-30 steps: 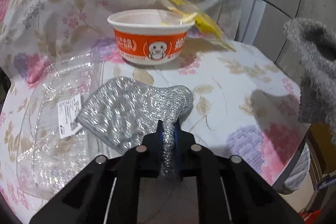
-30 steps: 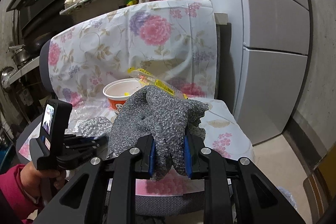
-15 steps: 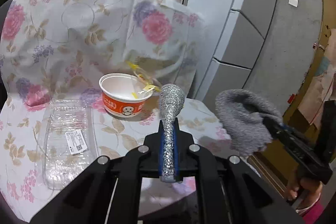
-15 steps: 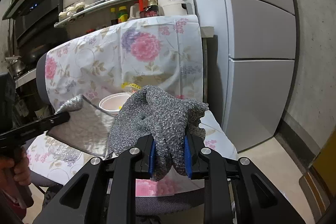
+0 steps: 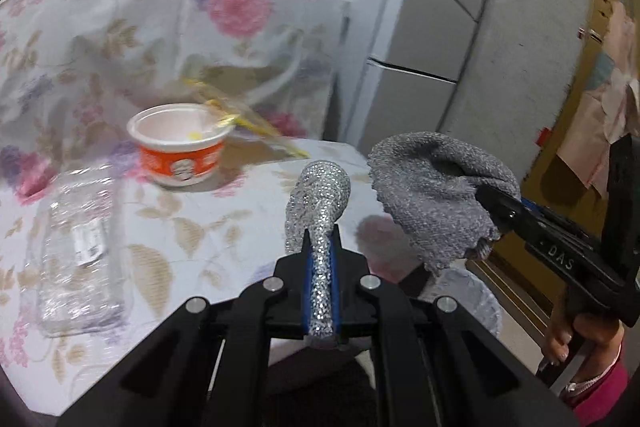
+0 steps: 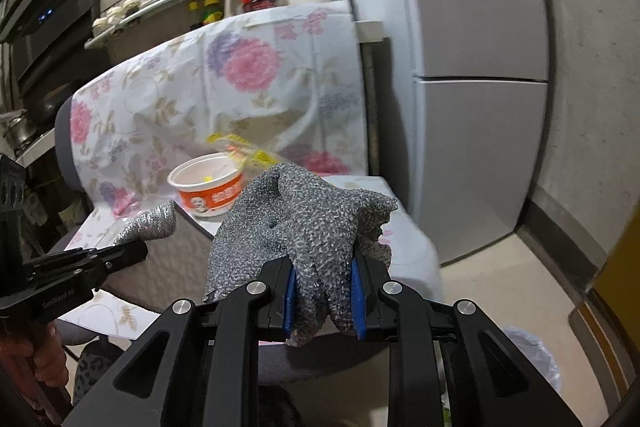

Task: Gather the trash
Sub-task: 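Carry foil and glove to the bin and open both tools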

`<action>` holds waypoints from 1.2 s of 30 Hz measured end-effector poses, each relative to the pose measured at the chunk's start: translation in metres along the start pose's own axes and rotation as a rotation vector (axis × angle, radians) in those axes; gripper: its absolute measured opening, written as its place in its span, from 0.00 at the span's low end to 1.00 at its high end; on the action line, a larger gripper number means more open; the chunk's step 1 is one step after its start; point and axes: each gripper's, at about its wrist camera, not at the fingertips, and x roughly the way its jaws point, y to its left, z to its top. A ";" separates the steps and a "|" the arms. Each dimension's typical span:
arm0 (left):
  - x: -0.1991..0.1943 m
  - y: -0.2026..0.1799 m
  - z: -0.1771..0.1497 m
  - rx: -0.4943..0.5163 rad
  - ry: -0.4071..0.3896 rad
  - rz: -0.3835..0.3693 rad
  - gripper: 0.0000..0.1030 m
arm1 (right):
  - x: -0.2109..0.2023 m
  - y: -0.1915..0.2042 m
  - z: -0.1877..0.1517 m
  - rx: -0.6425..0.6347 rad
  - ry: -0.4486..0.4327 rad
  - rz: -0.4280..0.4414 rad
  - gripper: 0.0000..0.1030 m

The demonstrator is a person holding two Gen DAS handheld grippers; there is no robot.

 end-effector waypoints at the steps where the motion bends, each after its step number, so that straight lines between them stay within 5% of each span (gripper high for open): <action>1: 0.002 -0.007 0.001 0.010 -0.004 -0.018 0.05 | -0.005 -0.006 -0.001 0.006 -0.006 -0.014 0.22; 11: 0.022 -0.122 0.004 0.219 -0.031 -0.286 0.05 | -0.069 -0.082 -0.025 0.071 -0.038 -0.266 0.22; 19: 0.051 -0.183 -0.014 0.254 -0.002 -0.448 0.05 | -0.121 -0.137 -0.060 0.151 -0.071 -0.425 0.22; 31: 0.119 -0.239 -0.051 0.363 0.142 -0.458 0.06 | -0.076 -0.191 -0.112 0.231 0.108 -0.474 0.24; 36: 0.142 -0.235 -0.050 0.327 0.195 -0.442 0.30 | -0.041 -0.208 -0.130 0.268 0.178 -0.455 0.29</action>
